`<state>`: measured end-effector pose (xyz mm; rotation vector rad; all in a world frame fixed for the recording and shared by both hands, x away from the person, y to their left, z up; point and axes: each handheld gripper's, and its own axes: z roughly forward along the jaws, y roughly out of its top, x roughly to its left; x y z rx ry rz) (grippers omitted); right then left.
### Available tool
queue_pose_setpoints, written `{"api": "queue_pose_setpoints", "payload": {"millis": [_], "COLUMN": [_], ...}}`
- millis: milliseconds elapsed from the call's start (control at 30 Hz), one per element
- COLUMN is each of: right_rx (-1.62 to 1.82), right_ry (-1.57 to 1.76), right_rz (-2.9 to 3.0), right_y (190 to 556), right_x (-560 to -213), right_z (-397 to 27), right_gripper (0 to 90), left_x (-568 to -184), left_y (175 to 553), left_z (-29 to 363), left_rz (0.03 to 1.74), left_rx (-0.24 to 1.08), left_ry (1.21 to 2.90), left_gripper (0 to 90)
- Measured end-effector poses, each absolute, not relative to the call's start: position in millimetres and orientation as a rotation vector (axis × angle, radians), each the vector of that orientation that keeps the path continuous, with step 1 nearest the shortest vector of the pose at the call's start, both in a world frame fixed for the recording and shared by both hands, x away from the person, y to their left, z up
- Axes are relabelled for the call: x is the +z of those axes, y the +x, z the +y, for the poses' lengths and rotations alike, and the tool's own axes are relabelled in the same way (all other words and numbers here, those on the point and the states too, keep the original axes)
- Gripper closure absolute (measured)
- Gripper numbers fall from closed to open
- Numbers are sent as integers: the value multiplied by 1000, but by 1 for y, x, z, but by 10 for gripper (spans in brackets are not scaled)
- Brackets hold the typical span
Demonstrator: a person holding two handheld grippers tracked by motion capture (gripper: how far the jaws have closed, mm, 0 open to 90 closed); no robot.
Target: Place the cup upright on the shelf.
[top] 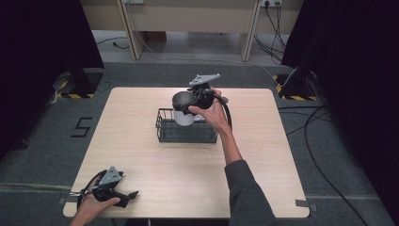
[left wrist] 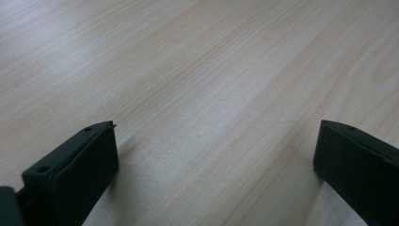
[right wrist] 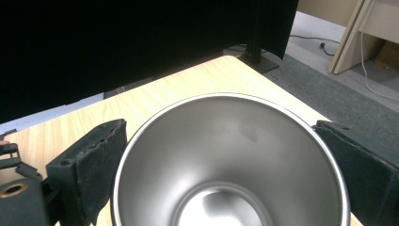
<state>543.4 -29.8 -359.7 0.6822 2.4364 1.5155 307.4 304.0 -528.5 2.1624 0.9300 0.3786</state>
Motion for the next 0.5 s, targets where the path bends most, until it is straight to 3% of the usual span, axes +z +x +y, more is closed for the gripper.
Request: {"api": "queue_pose_setpoints", "payload": {"millis": [500], "right_rx": [1460], "right_ry": [680], "right_rz": [2473], "right_y": [550], "right_x": [-374], "right_z": [-23], "right_gripper": [61], "left_x": [-529], "left_y": [307], "left_z": [304], "left_rz": [930], "left_rx": [382], "left_ry": [2159], "left_gripper": [0]}}
